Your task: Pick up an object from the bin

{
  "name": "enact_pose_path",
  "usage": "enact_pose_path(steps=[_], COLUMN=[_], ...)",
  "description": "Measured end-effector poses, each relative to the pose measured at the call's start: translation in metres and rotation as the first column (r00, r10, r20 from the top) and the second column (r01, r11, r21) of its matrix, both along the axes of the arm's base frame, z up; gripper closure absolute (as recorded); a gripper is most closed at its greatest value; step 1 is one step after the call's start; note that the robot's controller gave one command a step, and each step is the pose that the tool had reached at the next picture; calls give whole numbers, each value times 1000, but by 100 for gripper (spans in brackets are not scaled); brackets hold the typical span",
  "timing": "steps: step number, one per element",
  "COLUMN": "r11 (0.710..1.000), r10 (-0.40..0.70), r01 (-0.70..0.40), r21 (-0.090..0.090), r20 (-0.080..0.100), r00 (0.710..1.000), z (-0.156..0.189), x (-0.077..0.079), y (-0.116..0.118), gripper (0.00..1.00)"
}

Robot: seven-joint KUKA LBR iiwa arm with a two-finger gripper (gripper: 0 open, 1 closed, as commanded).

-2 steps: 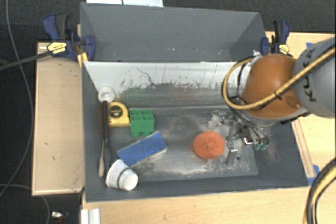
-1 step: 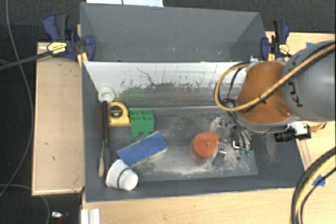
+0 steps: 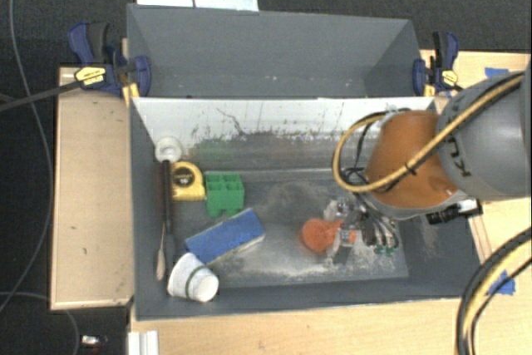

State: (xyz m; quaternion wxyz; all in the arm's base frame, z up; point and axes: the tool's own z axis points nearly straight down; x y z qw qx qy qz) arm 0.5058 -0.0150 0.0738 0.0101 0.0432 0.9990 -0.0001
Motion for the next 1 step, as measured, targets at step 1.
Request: enact_pose_path(steps=[1], r11=[1000], r10=[-1], r01=[1], r21=[0], r20=[0], r00=[1000], z=[0], x=[0], y=[0], gripper=[100])
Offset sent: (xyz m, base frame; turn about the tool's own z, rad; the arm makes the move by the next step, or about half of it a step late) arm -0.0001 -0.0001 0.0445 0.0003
